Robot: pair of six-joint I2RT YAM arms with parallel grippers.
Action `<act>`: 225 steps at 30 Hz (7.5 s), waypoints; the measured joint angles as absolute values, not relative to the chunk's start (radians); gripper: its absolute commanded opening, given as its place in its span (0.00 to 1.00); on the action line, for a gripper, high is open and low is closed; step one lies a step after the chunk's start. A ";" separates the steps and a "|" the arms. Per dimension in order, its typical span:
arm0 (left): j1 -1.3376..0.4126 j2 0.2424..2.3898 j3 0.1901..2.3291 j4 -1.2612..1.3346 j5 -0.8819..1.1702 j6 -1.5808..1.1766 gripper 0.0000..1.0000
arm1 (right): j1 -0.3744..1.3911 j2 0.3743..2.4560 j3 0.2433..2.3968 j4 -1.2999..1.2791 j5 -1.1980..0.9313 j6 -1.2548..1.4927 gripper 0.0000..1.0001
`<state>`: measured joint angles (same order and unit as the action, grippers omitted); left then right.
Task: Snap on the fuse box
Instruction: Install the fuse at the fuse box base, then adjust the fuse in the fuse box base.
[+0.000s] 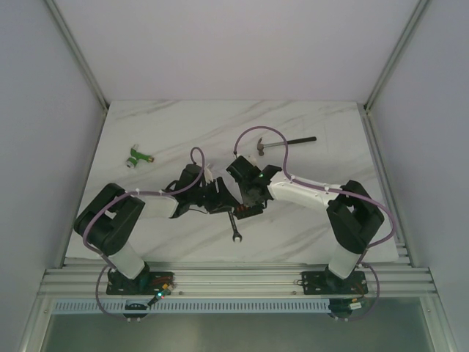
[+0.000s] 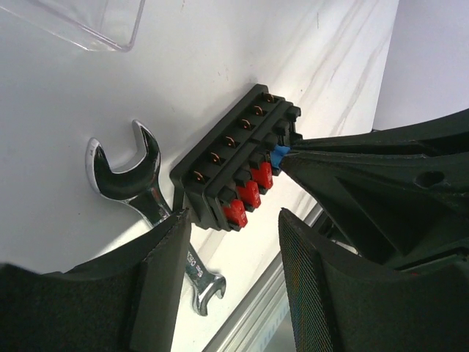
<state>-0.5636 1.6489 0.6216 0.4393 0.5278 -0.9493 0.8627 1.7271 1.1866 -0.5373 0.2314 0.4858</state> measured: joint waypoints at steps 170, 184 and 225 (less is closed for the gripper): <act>-0.570 1.744 0.726 0.312 0.561 -0.978 0.32 | 0.812 1.777 1.283 -0.715 0.167 0.686 0.26; -0.570 1.744 0.727 0.312 0.562 -0.978 0.32 | 0.813 1.778 1.283 -0.719 0.184 0.692 0.20; -0.570 1.748 0.727 0.313 0.566 -0.978 0.32 | 0.834 1.839 1.318 -0.759 0.195 0.654 0.00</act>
<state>-0.5705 1.7481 0.7273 0.3126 0.5659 -0.9783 0.8341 1.8389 1.3182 -0.7589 0.1947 0.6537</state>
